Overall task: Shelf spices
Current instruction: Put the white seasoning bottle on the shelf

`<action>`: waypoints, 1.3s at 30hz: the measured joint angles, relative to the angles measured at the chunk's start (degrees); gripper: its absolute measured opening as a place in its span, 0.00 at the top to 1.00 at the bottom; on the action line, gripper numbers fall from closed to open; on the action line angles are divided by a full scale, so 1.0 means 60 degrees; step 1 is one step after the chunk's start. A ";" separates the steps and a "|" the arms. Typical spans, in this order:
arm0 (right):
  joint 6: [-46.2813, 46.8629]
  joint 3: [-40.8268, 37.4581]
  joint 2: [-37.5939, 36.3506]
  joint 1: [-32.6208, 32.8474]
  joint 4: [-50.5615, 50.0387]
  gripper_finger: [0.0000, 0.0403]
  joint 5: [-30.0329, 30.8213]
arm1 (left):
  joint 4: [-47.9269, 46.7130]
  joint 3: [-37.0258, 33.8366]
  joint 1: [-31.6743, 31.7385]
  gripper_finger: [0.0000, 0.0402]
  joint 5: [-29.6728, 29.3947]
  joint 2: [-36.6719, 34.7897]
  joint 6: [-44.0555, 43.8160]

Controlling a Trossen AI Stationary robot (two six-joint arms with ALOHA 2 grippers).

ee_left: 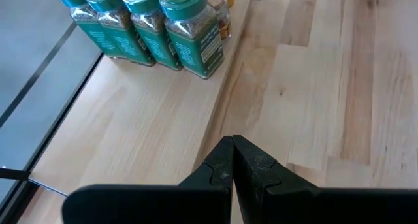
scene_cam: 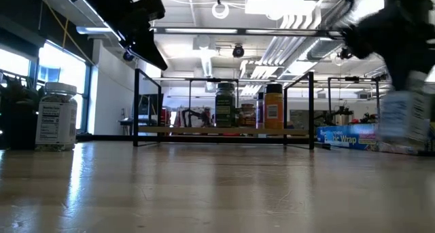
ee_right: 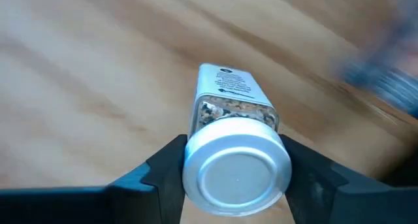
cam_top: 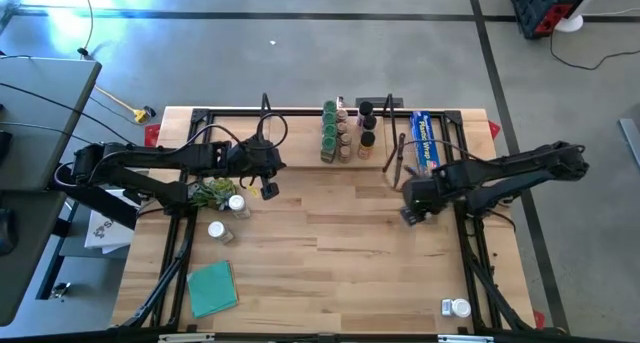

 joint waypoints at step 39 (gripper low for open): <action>-1.2004 1.3334 1.1559 -0.0931 0.0642 0.44 0.0044 | -0.3842 -0.0630 -0.2808 1.00 -0.1327 -0.2732 -0.4183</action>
